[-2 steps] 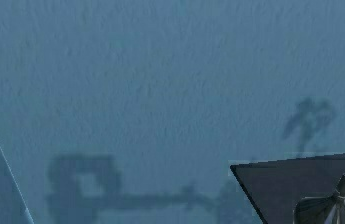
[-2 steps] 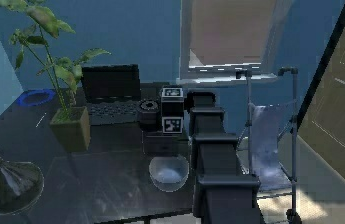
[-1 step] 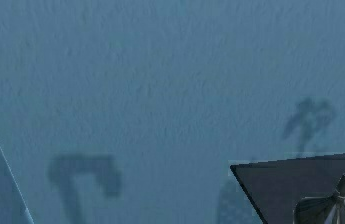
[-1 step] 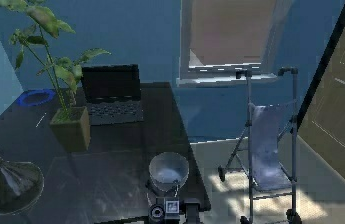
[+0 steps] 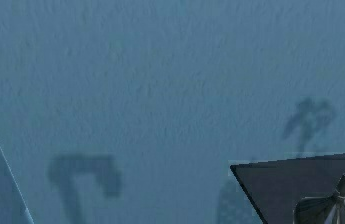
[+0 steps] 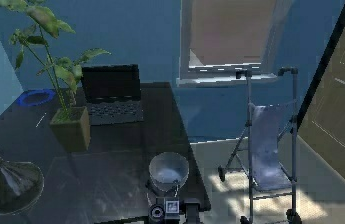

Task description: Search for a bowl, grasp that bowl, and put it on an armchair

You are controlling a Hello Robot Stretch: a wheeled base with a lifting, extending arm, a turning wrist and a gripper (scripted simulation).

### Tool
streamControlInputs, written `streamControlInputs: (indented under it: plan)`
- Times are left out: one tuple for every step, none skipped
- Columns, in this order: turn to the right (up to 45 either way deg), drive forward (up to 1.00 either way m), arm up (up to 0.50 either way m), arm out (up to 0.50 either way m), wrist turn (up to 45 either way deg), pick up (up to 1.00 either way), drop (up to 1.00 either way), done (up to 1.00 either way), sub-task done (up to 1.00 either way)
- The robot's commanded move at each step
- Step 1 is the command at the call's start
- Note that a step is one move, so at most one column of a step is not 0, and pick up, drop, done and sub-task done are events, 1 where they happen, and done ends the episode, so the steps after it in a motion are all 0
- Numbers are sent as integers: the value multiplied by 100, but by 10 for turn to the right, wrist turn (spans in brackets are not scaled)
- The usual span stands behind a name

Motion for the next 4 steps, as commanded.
streamControlInputs:
  plan:
    - [0,0,10,0,0,0,0,0,0]
    - [0,0,22,0,0,0,0,0,0]
    - [0,0,0,0,-450,0,0,0,0]
    - [0,0,0,0,-450,0,0,0,0]
